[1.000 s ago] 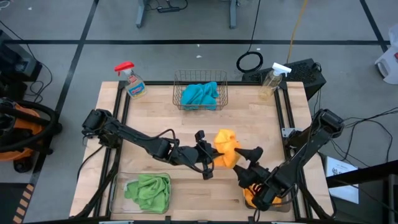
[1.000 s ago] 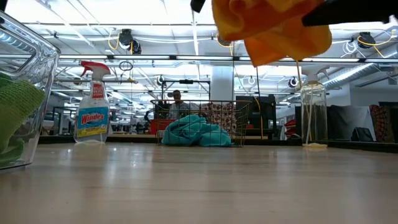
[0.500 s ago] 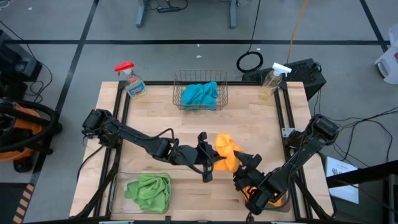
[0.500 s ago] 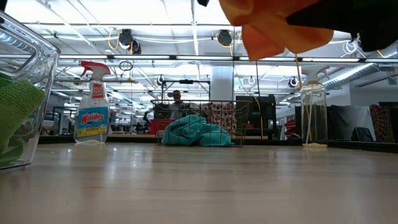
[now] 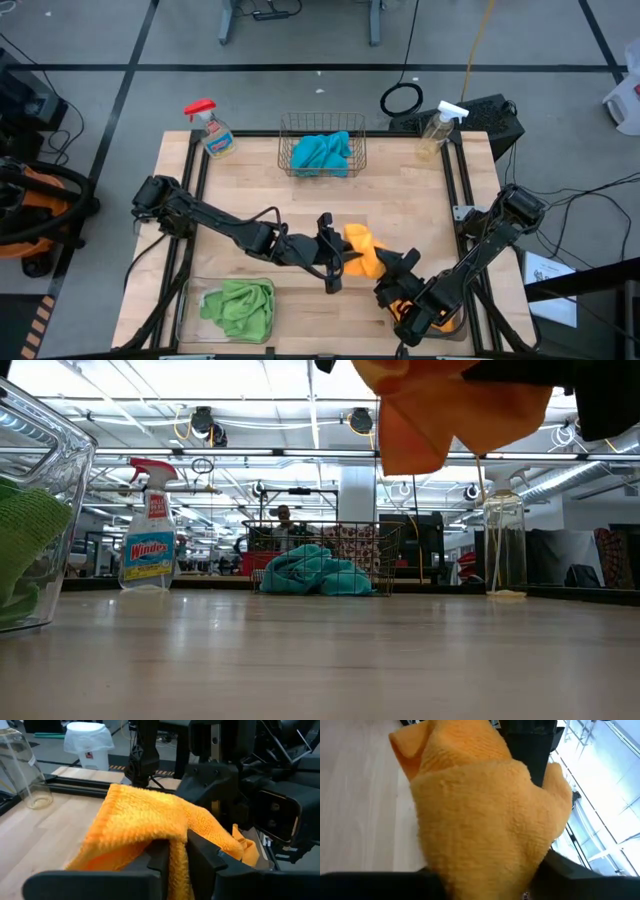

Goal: Sort microfiber towel by color & place in baskets
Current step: Put the yellow microfiber cloth into the black bin

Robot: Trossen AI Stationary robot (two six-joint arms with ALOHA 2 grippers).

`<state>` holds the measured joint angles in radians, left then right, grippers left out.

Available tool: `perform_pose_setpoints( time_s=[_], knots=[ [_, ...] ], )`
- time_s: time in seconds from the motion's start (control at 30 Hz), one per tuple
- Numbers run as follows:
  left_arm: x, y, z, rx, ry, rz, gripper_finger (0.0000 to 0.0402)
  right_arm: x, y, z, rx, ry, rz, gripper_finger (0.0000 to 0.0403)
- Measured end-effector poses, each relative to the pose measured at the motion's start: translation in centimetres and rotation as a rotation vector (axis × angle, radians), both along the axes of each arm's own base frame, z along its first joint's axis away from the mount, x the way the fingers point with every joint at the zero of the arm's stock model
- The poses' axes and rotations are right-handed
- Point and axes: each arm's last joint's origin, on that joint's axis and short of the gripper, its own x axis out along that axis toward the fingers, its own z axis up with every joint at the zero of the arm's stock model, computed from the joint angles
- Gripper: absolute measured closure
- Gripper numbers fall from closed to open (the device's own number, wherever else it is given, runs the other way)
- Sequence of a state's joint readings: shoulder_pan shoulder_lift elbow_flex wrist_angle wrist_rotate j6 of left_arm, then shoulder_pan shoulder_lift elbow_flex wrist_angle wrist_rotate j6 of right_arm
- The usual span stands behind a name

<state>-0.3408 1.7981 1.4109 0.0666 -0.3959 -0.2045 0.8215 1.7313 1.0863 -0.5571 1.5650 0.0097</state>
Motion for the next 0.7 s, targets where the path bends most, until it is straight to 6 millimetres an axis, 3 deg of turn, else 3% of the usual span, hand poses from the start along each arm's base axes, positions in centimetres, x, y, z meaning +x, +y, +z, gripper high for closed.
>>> perform_pose_setpoints(
  time_s=[0.27, 0.47, 0.7],
  knots=[
    [-0.2, -0.4, 0.0, -0.001, -0.009, 0.062, 0.0291, -0.4, 0.4, 0.1, 0.002, 0.001, 0.019, 0.0391],
    [-0.7, -1.7, 0.0, 0.003, -0.009, 0.038, 0.0225, -1.0, 0.8, 0.9, 0.059, -0.011, 0.053, 0.0395],
    [-1.7, -3.4, -0.1, 0.059, -0.01, 0.109, 0.0179, -2.9, 1.5, 3.4, 0.266, -0.012, 0.171, 0.04]
  ],
)
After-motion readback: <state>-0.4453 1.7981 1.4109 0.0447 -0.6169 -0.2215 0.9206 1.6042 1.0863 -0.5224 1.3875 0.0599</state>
